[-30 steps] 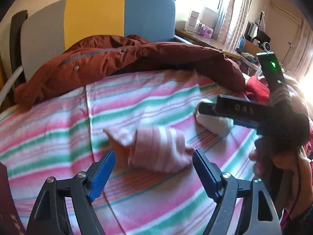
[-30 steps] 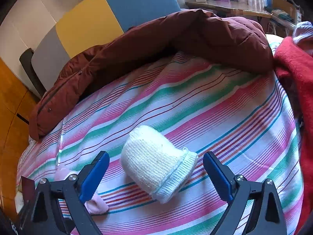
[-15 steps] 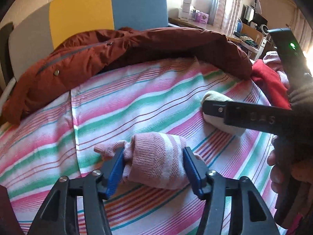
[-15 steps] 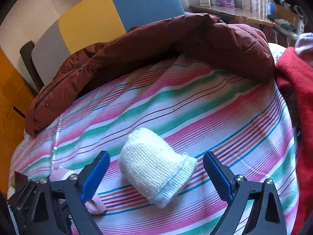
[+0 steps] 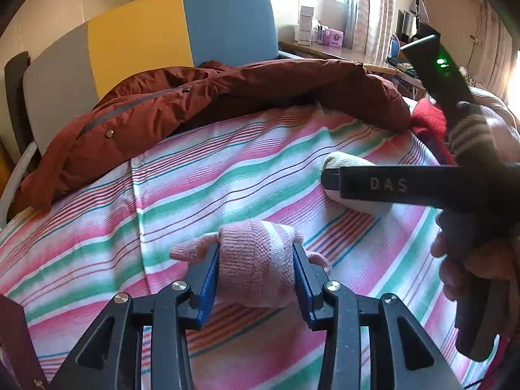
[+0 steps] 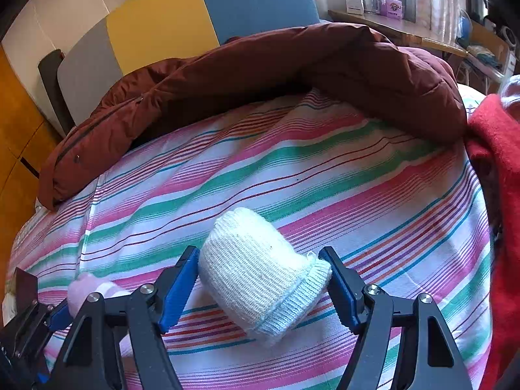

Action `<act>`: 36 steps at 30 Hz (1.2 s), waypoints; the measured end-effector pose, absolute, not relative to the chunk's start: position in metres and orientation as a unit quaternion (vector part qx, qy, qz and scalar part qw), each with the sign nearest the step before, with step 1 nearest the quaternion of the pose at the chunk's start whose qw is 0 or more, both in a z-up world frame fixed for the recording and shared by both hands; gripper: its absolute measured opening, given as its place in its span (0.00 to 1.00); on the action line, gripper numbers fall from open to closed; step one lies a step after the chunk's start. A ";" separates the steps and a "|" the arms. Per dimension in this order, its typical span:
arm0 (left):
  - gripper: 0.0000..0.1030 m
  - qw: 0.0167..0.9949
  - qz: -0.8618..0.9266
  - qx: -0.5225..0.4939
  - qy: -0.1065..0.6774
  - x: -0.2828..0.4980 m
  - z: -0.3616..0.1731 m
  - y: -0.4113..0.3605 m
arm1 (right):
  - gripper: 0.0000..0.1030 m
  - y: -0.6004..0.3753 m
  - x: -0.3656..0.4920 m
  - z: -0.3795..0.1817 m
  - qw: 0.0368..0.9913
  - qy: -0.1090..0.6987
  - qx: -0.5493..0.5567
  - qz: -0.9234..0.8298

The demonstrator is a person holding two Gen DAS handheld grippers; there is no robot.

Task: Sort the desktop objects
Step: 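Grasp the pink sock with the left tool while the right tool grasps the white sock, then carry both socks over the gold tray and open both tools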

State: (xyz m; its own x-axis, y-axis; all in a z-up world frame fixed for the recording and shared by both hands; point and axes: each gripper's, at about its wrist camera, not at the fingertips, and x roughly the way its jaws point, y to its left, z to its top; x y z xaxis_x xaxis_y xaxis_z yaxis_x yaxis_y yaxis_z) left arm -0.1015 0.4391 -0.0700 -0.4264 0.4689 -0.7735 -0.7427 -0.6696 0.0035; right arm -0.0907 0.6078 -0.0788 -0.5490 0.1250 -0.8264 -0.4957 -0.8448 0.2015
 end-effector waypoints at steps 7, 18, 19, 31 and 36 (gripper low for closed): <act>0.40 0.358 0.834 -0.385 0.169 -0.086 -0.062 0.418 | 0.72 0.604 -0.091 -0.077 0.172 0.206 -0.440 0.857; 0.40 0.325 0.850 -0.386 0.154 -0.067 -0.050 0.371 | 0.72 0.579 -0.098 -0.073 0.117 0.182 -0.445 0.869; 0.40 0.322 0.851 -0.386 0.151 -0.066 -0.048 0.366 | 0.72 0.575 -0.100 -0.073 0.110 0.178 -0.447 0.870; 0.40 0.270 0.882 -0.371 0.110 -0.056 -0.014 0.284 | 0.71 0.527 -0.105 -0.075 0.034 0.169 -0.460 0.871; 0.40 0.244 0.895 -0.363 0.091 -0.057 -0.001 0.245 | 0.71 0.502 -0.104 -0.071 0.013 0.163 -0.468 0.869</act>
State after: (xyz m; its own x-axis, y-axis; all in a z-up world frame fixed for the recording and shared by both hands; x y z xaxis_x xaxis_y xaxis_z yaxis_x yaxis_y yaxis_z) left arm -0.0566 0.2447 -0.0010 -0.6176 0.3697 -0.6942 -0.5020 -0.8647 -0.0138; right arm -0.1036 0.5016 -0.0711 -0.5620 -0.1302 -0.8168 -0.1753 -0.9463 0.2715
